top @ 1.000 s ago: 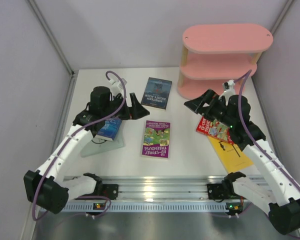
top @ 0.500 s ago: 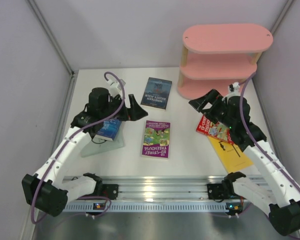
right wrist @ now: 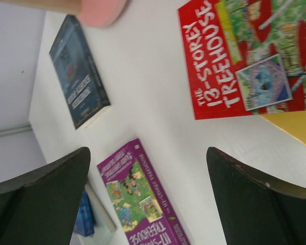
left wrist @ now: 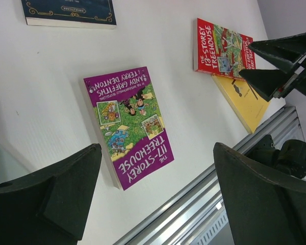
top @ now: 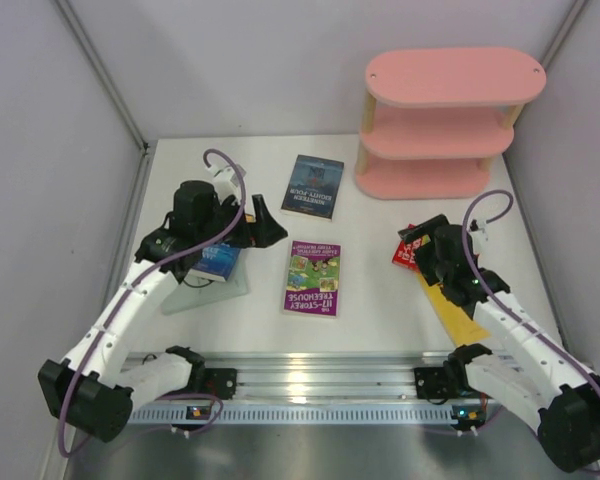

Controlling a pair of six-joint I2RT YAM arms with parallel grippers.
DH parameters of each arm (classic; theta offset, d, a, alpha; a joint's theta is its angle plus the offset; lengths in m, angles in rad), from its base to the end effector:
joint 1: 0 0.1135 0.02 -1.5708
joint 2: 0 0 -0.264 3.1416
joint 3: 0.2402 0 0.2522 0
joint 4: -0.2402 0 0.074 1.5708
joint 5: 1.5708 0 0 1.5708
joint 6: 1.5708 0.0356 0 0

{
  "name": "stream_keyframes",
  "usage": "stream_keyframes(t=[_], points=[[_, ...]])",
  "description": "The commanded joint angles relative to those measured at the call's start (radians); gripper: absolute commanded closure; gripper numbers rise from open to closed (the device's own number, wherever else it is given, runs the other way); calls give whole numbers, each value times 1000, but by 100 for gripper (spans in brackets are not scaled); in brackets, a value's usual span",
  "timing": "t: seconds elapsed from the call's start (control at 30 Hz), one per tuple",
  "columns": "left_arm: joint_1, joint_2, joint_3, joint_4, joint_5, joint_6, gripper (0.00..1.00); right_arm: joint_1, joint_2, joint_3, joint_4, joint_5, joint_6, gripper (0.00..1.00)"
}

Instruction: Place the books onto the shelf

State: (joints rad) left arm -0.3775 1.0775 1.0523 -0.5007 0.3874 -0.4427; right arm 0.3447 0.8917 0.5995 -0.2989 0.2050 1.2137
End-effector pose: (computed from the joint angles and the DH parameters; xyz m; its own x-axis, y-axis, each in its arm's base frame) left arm 0.2125 -0.0987 0.3461 -0.6980 -0.1499 -0.7003 0.3829 0.7482 -0.5419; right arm 0.1873 0.0596 0.2452 -0.3442 0.8510 -0.3965 0.4314 0.5185 0.7383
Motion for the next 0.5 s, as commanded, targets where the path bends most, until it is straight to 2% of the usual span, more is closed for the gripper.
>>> stream_keyframes(t=[0.0,0.27,0.47], points=[[0,-40,-2,-39,-10,35,5,4,-22,-43,46,171,96,4],[-1,-102,-49,-59,-32,56,4,-7,87,-87,61,174,233,6],[0,-100,-63,-59,-21,49,4,10,167,-183,213,145,358,9]])
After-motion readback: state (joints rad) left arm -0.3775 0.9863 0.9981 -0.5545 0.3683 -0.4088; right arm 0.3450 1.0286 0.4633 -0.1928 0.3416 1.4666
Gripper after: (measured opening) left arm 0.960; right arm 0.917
